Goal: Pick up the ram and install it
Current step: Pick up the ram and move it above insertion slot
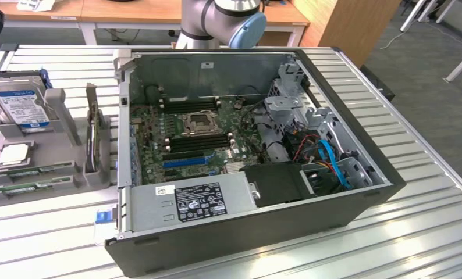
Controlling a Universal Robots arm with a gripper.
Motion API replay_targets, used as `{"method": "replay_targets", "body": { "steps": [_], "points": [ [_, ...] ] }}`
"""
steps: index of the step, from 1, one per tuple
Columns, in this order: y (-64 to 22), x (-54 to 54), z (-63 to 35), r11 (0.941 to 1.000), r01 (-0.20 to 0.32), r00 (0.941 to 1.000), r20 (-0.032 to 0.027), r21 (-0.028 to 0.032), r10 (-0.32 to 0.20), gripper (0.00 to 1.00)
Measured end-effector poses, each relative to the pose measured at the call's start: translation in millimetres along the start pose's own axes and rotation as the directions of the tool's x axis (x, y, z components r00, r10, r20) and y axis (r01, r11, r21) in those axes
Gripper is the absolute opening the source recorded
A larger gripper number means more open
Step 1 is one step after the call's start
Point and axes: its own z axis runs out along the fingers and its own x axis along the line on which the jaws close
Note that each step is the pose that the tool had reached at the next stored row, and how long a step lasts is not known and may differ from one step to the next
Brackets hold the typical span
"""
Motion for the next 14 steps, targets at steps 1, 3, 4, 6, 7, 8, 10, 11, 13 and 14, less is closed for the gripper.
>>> {"method": "replay_targets", "body": {
  "steps": [1,3,4,6,7,8,10,11,13,14],
  "points": [
    [0.0,0.0,0.0,0.9999,0.012,0.9999,-0.0005,-0.0003,-0.012,0.14],
    [0.0,0.0,0.0,0.9994,0.035,0.9994,-0.0016,-0.0008,-0.035,0.14],
    [0.0,0.0,0.0,0.9988,0.048,0.9988,-0.0021,-0.0011,-0.048,0.14],
    [0.0,0.0,0.0,0.9973,0.073,0.9973,-0.0032,-0.0016,-0.073,0.14],
    [0.0,0.0,0.0,0.9962,0.087,0.9962,-0.0038,-0.0019,-0.087,0.14],
    [0.0,0.0,0.0,0.9951,0.099,0.9951,-0.0043,-0.0023,-0.099,0.14],
    [0.0,0.0,0.1,0.9923,0.124,0.9923,-0.0054,-0.0029,-0.124,0.14],
    [0.0,0.0,0.1,0.9907,0.136,0.9907,-0.0059,-0.0032,-0.136,0.14],
    [0.0,0.0,0.1,0.9872,0.16,0.9871,-0.0069,-0.0038,-0.16,0.14],
    [0.0,0.0,0.1,0.9852,0.171,0.9852,-0.0074,-0.0042,-0.171,0.14]
  ]
}}
